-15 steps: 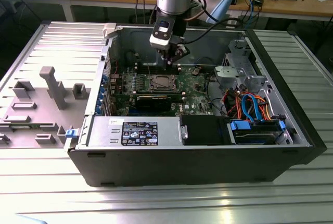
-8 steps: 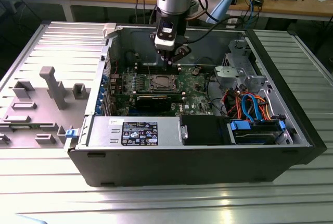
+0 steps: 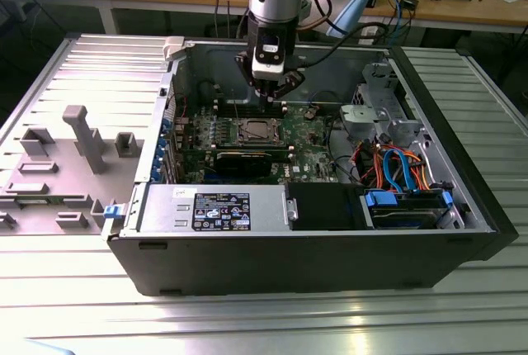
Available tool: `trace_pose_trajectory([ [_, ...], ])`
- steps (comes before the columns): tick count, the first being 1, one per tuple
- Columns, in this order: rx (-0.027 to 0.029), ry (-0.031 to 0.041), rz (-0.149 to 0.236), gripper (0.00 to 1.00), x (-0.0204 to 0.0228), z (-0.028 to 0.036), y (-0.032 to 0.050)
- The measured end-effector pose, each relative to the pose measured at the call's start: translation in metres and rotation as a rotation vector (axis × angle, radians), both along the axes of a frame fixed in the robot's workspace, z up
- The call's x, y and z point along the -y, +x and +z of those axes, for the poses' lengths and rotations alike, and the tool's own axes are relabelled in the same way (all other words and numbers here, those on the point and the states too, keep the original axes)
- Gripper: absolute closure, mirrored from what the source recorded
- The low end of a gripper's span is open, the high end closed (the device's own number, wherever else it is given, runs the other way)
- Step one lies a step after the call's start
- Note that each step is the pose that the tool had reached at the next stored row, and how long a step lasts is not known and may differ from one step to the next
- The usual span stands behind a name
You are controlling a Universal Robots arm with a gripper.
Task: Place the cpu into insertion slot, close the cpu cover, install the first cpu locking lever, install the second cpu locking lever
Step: 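Install the first cpu locking lever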
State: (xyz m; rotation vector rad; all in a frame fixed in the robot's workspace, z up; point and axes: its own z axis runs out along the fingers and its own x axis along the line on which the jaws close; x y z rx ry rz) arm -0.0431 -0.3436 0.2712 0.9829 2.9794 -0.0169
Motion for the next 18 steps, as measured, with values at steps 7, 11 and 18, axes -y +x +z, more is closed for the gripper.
trace_pose_trajectory([
  [7, 0.0000, 0.0000, 0.009, 0.89, 0.0000, 0.0000, 0.0000],
  [11, 0.0000, 0.0001, 0.056, 0.89, 0.0000, 0.0000, 0.0000],
  [18, 0.0000, 0.0001, 0.170, 0.89, 0.0000, 0.0000, 0.0000],
])
